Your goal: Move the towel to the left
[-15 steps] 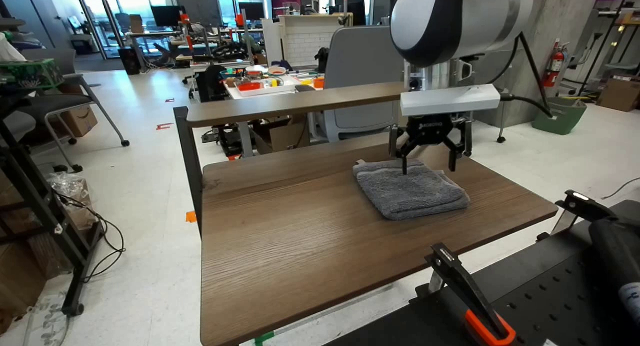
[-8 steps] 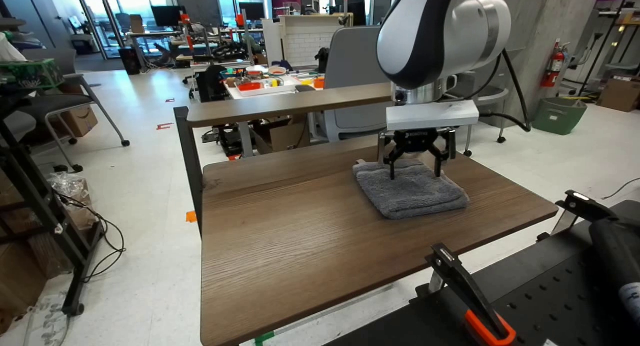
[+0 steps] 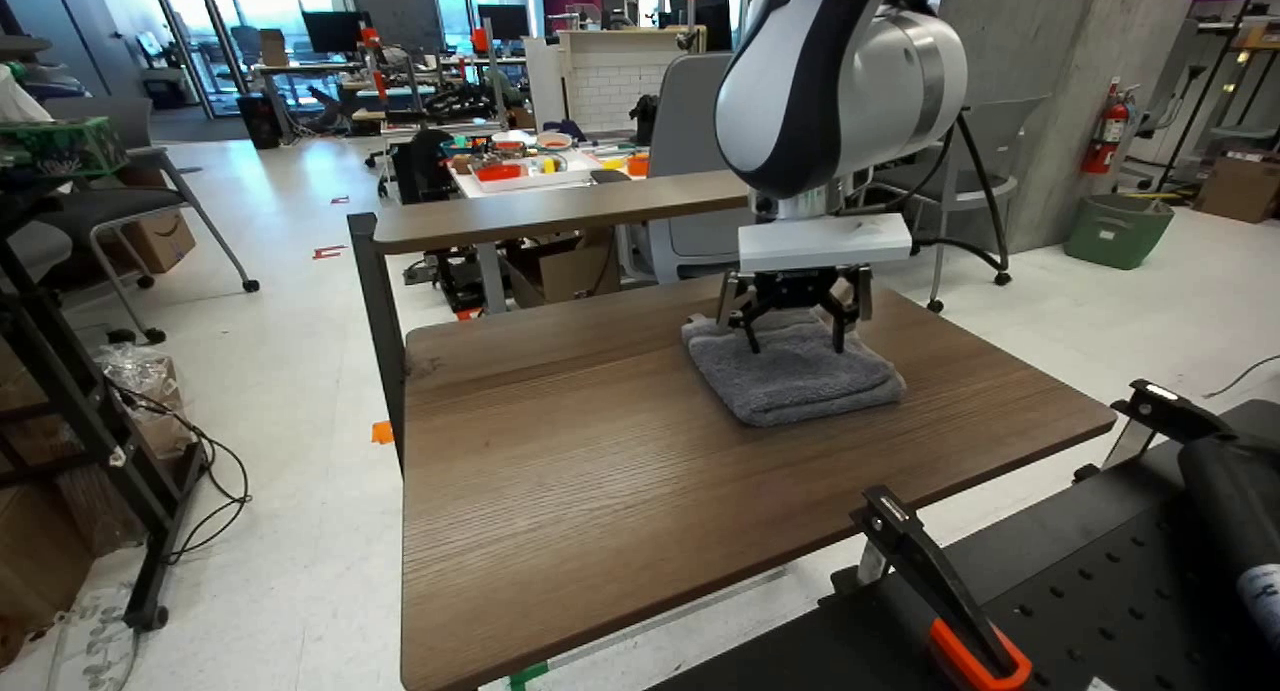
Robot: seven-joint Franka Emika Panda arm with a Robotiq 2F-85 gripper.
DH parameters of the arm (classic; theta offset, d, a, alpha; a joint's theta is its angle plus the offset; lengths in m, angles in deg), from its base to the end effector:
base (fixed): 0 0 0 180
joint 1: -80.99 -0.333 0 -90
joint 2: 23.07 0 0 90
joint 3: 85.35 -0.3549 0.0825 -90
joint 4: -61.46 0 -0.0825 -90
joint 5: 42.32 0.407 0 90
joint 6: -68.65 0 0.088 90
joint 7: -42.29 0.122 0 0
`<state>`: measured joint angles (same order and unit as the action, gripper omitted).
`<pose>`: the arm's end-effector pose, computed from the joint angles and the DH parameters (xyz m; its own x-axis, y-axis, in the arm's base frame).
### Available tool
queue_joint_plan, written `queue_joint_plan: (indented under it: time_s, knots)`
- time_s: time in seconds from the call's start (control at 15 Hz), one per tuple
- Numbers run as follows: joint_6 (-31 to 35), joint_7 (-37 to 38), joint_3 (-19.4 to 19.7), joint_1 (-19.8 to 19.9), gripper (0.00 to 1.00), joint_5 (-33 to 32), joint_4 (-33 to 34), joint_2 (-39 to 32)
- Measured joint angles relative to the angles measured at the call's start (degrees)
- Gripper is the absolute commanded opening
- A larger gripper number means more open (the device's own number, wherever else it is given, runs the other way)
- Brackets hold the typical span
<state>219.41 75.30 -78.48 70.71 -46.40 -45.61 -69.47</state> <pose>0.6516 0.0412 0.0679 0.9140 -0.4050 0.0226 -0.4045 -0.9058 0.1264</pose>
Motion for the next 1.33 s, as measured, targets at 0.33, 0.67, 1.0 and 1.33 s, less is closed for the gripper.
queue_joint_plan:
  time_s: [0.33,0.67,1.0,1.33]
  knots:
    - [-0.43,-2.19,-1.65,-0.82,1.00,0.06,3.91,-2.17]
    - [-2.82,-4.10,-3.67,-2.34,1.00,0.11,8.47,-4.27]
    - [-6.84,-4.53,-4.90,-4.94,1.00,0.11,12.75,-6.97]
    - [-9.87,-4.72,-5.58,-7.98,1.00,0.11,16.63,-9.45]
